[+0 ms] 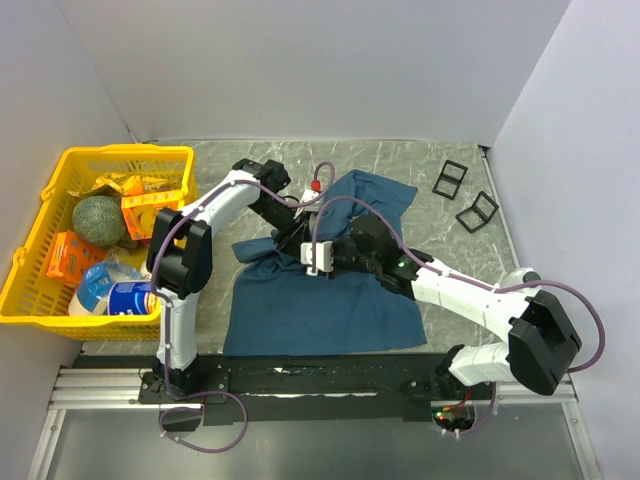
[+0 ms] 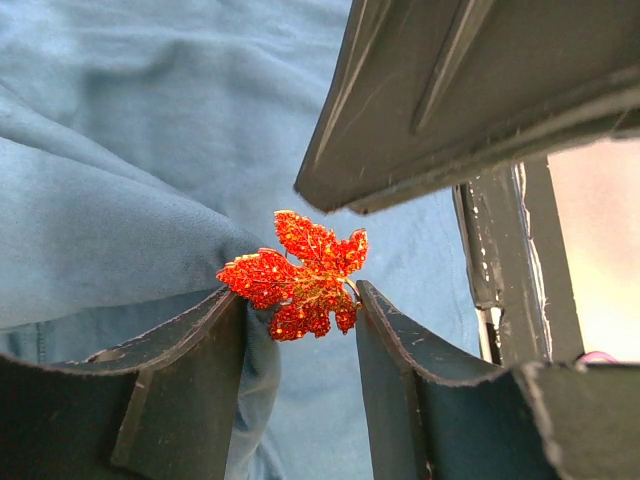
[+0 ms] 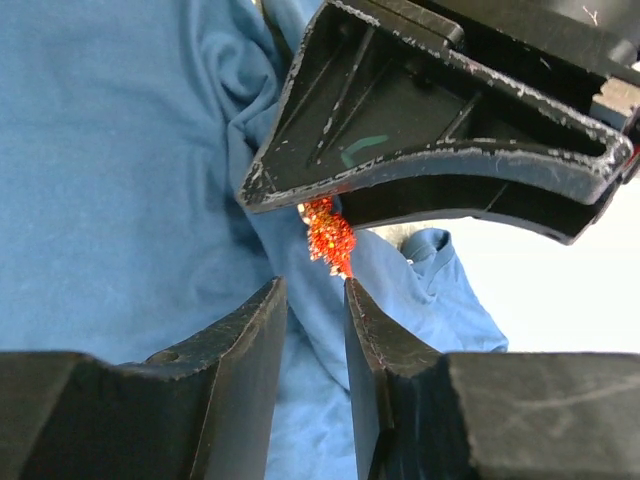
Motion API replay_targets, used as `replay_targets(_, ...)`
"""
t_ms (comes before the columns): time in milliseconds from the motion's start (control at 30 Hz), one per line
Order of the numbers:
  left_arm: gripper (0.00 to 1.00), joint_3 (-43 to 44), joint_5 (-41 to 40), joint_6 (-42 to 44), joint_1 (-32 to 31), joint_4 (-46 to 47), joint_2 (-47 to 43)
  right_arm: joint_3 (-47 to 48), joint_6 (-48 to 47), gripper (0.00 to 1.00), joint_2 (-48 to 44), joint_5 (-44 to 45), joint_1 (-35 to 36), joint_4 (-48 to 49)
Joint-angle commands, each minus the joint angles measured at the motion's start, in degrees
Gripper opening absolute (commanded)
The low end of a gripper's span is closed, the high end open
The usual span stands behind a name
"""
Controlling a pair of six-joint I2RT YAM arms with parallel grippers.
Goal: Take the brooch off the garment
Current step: Remove the brooch from the clothes.
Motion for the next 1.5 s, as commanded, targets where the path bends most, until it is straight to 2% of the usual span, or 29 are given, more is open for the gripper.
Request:
replay_targets(0, 0.49, 2.34, 3.54, 2.64, -0.17, -2.06, 0.18, 1.92, -0.11, 0.36, 1.06, 3.63, 1.30, 6.07)
replay_targets(433, 0.49, 2.52, 4.24, 2.73, -0.17, -2.15, 0.79, 2.36, -0.89, 0.31, 3.61, 5.30, 3.32, 7.40)
replay_targets(767, 0.50, 2.87, 4.77, 2.90, -0.17, -2.41, 1.05, 2.09, -1.25, 0.17, 3.53, 4.86, 3.85, 7.40)
replay_targets(867, 0.51, 2.96, 4.95, 2.99, -0.17, -2.68, 1.23, 2.62, -1.69, 0.08, 3.79, 4.78, 3.94, 5.75)
replay_targets(900, 0.53, 3.05, 4.95, 2.99, -0.17, -2.50, 1.23, 3.49, -1.34, 0.01, 4.31, 4.25, 4.03, 4.34)
replay_targets(1067, 0.61, 2.09, 4.77, 0.19, -0.08, 0.30, 0.00, 6.22, 0.15, 0.00, 4.58, 3.19, 3.94, 2.05)
replay_targets(1200, 0.91, 0.06, 3.63, -4.20, 0.44, 7.49, -3.76, 5.70, 0.33, 0.00, 4.41, 4.07, 3.85, 3.00)
replay_targets(1267, 0.97, -1.86, 2.75, -7.28, 0.88, 10.93, -5.62, 5.43, 1.73, 0.00, 4.41, 4.60, 3.68, 3.00)
replay_targets(1467, 0.96, -8.10, -0.14, -14.58, 2.29, 22.01, -13.88, 7.45, 8.58, 0.00, 4.14, 1.45, 0.78, 0.99)
